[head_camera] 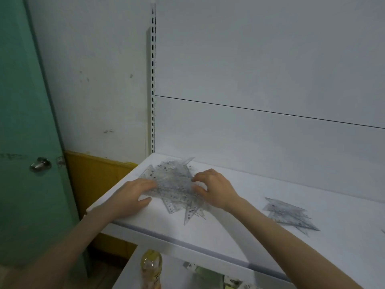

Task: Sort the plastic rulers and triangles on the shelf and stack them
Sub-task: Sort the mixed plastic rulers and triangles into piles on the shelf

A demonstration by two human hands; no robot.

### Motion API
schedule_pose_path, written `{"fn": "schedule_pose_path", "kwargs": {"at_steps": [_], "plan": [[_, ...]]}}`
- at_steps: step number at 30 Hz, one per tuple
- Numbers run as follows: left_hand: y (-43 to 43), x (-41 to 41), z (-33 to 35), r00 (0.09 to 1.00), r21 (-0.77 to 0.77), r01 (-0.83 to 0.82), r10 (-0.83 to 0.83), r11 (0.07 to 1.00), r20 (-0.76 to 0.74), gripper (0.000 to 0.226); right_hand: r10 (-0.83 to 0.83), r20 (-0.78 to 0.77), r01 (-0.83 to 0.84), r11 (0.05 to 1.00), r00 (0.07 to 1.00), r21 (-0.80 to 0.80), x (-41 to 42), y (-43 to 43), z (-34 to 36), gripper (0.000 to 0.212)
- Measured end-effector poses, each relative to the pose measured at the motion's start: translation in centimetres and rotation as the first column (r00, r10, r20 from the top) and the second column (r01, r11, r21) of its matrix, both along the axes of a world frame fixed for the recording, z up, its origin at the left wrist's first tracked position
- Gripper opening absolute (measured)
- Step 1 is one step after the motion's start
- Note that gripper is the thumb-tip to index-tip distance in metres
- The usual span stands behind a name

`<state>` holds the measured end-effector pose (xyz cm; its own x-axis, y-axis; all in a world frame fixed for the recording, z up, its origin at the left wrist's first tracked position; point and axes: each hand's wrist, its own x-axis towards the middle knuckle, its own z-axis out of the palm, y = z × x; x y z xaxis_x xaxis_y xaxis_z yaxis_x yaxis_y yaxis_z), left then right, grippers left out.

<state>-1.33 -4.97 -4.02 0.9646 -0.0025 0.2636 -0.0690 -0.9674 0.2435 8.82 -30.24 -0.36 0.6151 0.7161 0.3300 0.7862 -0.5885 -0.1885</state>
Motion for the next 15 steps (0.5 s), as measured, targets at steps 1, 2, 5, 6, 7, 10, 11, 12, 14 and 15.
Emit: {"fn": "schedule_pose_path", "kwargs": {"at_steps": [1,2,5,6,7,10,11,12,14,15], "plan": [[0.2,0.3,-0.2,1.0,-0.001,0.002,-0.002,1.0,0.022,0.041,0.014,0.006,-0.014,0.999,1.0,-0.037,0.1,0.7,0.1,0.034],[0.3,0.6,-0.4,0.999,0.008,0.012,-0.012,1.0,0.048,0.038,0.019,0.006,-0.019,0.998,1.0,-0.068,0.1,1.4,0.2,0.036],[0.7,0.9,-0.4,0.993,0.099,0.061,-0.07,0.993,0.091,0.032,-0.045,0.01,0.045,0.99,0.999,-0.134,0.4,2.6,0.3,0.039],[0.8,0.8,-0.4,0.987,0.144,0.087,-0.105,0.986,0.119,0.035,-0.083,0.012,0.084,0.984,0.996,-0.156,0.5,2.8,0.3,0.038],[0.9,0.6,-0.4,0.977,0.183,0.109,-0.139,0.977,0.161,0.038,-0.122,0.008,0.121,0.977,0.993,-0.174,0.7,3.0,0.3,0.036],[1.0,-0.2,-0.4,0.952,0.247,0.145,-0.203,0.958,0.228,0.035,-0.203,-0.05,0.192,0.968,0.978,-0.164,1.3,3.0,0.4,0.03],[0.8,-0.3,-0.3,0.949,0.256,0.155,-0.216,0.954,0.229,0.033,-0.21,-0.07,0.199,0.969,0.975,-0.146,1.4,2.9,0.4,0.028],[0.6,-0.5,-0.1,0.948,0.264,0.158,-0.221,0.951,0.229,0.03,-0.208,-0.093,0.196,0.973,0.974,-0.125,1.6,2.9,0.4,0.027],[0.1,-0.8,-0.1,0.951,0.278,0.145,-0.211,0.95,0.227,0.026,-0.2,-0.142,0.186,0.977,0.969,-0.109,1.8,2.7,0.5,0.031],[-0.1,-0.9,-0.2,0.952,0.276,0.139,-0.206,0.951,0.228,0.027,-0.201,-0.164,0.183,0.976,0.966,-0.119,2.0,2.7,0.5,0.034]]}}
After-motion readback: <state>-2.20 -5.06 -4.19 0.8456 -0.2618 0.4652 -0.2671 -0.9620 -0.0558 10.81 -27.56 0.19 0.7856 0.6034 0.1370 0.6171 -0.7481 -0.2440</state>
